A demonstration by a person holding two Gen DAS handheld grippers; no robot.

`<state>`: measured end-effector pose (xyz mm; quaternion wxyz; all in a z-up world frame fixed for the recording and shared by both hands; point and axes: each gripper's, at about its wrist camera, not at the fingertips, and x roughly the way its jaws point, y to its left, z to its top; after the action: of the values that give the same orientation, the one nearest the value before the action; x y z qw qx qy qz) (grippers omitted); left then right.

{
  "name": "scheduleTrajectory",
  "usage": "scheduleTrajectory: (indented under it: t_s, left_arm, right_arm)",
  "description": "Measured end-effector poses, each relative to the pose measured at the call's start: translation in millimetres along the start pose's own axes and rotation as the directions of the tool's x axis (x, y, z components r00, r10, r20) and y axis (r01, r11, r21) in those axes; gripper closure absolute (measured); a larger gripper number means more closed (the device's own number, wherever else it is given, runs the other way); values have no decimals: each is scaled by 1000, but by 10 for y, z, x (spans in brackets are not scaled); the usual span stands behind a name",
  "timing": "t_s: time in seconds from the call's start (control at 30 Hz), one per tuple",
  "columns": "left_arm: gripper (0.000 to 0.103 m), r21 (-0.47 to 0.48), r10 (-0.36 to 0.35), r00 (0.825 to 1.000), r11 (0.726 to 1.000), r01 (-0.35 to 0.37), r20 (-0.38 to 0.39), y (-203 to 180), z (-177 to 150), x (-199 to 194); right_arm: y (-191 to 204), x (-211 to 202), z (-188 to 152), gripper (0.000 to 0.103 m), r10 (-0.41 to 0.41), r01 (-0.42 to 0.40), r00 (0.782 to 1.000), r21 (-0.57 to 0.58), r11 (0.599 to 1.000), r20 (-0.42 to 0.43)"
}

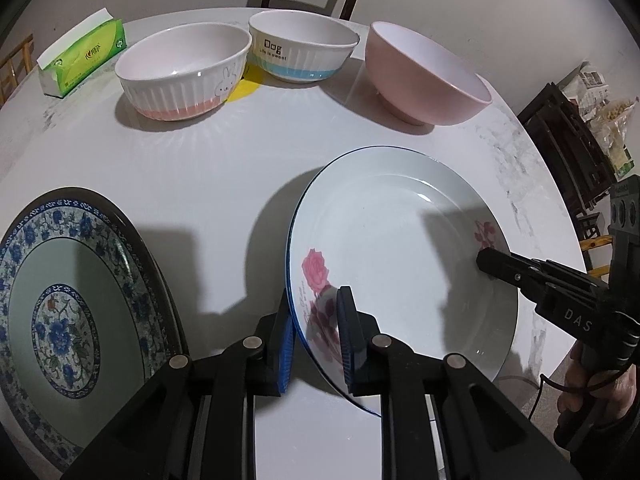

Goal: Organize plates and bowls
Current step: 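Lift the pink-flowered white plate with both tools, then carry the held plate with both tools over the stacked blue-and-white plates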

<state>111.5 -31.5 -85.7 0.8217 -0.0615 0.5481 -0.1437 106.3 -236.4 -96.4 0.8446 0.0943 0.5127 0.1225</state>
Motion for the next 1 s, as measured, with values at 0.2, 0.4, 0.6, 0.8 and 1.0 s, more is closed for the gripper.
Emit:
scheduleTrajectory:
  t_s: [0.2,0.4,0.6,0.8,1.0]
  left_arm:
    - [87,-7,6,1000,1000,-6,22,19,-13,-81]
    - [87,-27,18,999,1000,-17,48,119,-46,-238]
    - [87,-54,29,996,998,-25,81,281,-91,-437]
    - [87,-98,56,992,994,-44,114,555,-166,-639]
    - [87,-157,89,987,985,-67,136,927,-290,-868]
  right_arm:
    - [108,-55,17,90,6,-6,1000,-19,1000,15]
    - [260,-104,49,90,17,-16,1000,-44,999,24]
    - [499,-142,92,90,31,-28,999,-83,996,33]
    - [844,-113,111,90,58,-54,998,-136,989,26]
    - [1254,-25,129,90,89,-85,996,-195,977,10]
